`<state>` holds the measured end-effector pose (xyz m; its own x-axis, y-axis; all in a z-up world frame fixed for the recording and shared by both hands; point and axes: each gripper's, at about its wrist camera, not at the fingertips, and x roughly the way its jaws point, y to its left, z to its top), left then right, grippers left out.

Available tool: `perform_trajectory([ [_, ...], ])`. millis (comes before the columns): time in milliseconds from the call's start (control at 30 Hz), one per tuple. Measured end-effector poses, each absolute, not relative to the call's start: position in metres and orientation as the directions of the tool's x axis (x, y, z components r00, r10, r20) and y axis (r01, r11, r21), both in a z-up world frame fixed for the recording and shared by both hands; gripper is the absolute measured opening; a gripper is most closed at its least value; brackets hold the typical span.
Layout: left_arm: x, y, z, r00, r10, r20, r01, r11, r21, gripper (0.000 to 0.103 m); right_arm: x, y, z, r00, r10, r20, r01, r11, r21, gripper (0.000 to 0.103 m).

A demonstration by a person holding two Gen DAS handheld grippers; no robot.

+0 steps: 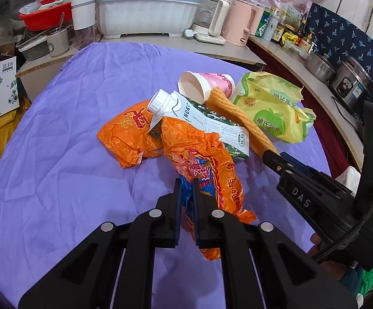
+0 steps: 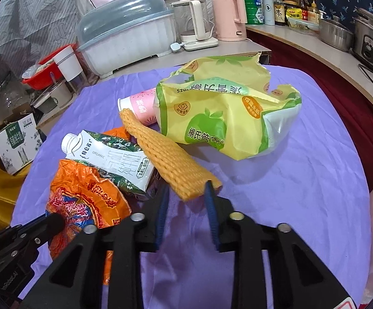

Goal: Collect trash
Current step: 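Grasp the second orange foam net with the right tool while the left holds the snack bag, then carry the snack bag and foam net over the bin with both tools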

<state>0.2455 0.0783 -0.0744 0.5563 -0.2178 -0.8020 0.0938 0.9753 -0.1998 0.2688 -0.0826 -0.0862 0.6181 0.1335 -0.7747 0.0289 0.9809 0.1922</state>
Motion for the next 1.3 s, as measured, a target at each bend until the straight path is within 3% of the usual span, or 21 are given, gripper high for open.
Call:
perform_trajectory([
  [100, 0.244, 0.076, -0.073, 0.560, -0.217, -0.799, 0.095, 0.975, -0.198, 0.007, 0.261, -0.084, -0.078, 0.630, 0.151, -0.762, 0.022, 0.977, 0.212, 0.011],
  [200, 0.239, 0.073, -0.069, 0.565, -0.217, -0.796, 0.100, 0.976, -0.195, 0.007, 0.248, -0.087, -0.067, 0.648, 0.167, -0.743, 0.013, 0.973, 0.230, 0.010],
  [800, 0.181, 0.016, -0.014, 0.624, -0.260, -0.737, 0.208, 0.964, -0.164, 0.007, 0.156, -0.150, -0.006, 0.762, 0.118, -0.636, 0.081, 0.958, 0.275, 0.010],
  [1300, 0.134, -0.099, 0.009, 0.606, -0.346, -0.716, 0.391, 0.914, -0.112, 0.007, 0.076, -0.265, 0.002, 0.794, -0.028, -0.607, 0.262, 0.917, 0.301, 0.010],
])
